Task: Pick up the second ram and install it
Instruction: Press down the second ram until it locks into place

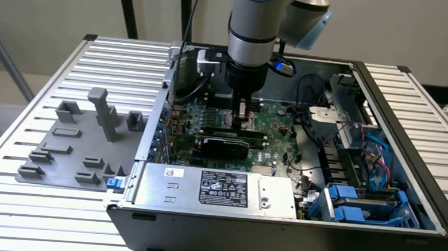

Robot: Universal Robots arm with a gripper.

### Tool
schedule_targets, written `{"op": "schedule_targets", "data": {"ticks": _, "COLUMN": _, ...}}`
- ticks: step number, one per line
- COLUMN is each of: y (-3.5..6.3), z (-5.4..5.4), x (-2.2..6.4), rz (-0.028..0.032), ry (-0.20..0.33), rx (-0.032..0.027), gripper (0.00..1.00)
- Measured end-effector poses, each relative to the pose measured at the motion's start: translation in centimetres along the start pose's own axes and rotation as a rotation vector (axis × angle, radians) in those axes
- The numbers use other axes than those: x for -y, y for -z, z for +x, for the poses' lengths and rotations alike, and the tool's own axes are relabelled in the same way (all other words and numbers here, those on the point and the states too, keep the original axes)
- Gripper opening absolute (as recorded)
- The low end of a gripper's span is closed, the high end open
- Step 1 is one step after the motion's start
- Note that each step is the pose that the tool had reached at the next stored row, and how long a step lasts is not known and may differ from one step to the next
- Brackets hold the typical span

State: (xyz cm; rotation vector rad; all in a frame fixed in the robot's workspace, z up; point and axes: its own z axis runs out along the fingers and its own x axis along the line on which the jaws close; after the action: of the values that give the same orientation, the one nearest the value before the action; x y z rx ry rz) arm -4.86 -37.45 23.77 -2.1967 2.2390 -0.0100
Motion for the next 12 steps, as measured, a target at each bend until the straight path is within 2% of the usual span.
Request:
{"op": "schedule_targets", "data": {"ticks": 8, "y": -0.15, "z": -0.15, "x": -0.02, "rz": -0.0005, "ry": 0.0, "rx": 0.0002, "gripper": 0.11}}
{"op": "schedule_targets", "data": {"ticks": 12, "y": -0.45, "z": -0.14, "x": -0.02, "rz": -0.0032, "ry": 0.0, "rx": -0.0004, "gripper": 0.11}}
